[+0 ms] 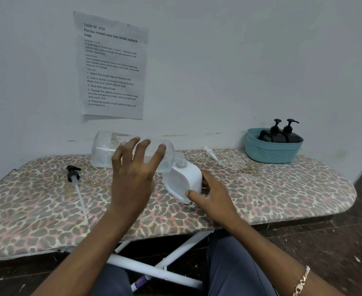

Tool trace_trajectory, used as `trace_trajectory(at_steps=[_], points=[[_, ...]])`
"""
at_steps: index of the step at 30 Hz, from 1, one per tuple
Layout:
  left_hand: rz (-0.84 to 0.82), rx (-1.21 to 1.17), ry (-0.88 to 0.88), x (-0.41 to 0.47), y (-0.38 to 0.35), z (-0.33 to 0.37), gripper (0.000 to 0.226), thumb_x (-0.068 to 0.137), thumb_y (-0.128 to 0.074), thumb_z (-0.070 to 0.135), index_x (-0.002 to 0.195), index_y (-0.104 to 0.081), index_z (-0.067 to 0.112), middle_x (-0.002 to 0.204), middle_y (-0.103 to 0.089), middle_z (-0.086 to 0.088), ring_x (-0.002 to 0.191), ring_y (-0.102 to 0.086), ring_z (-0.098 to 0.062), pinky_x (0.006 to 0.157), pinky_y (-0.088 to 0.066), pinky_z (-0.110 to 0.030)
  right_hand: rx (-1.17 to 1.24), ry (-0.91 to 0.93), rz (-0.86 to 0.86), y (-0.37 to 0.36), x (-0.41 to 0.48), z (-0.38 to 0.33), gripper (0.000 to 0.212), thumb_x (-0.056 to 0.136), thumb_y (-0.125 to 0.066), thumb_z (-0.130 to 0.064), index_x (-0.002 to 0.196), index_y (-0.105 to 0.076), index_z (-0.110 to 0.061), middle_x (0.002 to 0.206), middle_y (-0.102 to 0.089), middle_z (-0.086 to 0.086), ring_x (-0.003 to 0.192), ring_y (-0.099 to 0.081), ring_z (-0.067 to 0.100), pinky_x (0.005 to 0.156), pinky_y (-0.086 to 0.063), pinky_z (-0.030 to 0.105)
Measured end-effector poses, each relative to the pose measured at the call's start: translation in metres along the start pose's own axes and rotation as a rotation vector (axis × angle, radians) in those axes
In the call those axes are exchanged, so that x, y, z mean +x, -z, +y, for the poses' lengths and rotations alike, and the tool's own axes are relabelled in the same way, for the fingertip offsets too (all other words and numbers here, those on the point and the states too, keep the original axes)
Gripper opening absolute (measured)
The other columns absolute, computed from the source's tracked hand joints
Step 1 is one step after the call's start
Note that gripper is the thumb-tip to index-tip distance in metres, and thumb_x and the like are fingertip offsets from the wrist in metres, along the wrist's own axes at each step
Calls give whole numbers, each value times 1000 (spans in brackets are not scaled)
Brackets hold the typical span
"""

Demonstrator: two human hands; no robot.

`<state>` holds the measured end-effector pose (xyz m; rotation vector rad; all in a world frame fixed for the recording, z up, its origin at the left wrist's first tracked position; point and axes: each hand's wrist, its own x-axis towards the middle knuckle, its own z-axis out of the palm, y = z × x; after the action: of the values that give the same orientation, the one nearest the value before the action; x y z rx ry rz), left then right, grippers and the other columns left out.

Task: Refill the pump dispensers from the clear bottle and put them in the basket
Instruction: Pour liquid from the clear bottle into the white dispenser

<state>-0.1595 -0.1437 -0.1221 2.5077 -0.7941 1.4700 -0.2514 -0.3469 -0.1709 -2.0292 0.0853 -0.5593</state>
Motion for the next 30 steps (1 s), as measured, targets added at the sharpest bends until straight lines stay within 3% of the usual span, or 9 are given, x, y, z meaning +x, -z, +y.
trace_trajectory(at_steps=[11, 25, 30], points=[[-7, 1, -4, 0, 1, 0, 82, 67, -61, -17, 139, -64, 21, 138, -62, -17, 137, -43, -38, 112, -29, -52, -9, 6, -2, 0, 0, 2, 60, 87, -79, -29, 141, -53, -35, 127, -66, -15, 111, -64, -1, 80, -56, 15], [-7, 8, -9, 2, 2, 1, 82, 66, -60, -18, 138, -64, 20, 137, -61, -17, 136, -43, -38, 111, -29, -52, -3, 8, -2, 0, 1, 3, 59, 88, -79, -28, 141, -54, -34, 126, -66, -17, 112, -64, -2, 82, -55, 14], [-13, 7, -14, 3, 2, 1, 82, 65, -61, -19, 138, -64, 20, 137, -61, -17, 137, -43, -39, 112, -29, -52, -9, 9, -2, -1, 2, 4, 60, 87, -79, -30, 142, -54, -35, 127, -66, -16, 112, -65, 0, 86, -59, 22]])
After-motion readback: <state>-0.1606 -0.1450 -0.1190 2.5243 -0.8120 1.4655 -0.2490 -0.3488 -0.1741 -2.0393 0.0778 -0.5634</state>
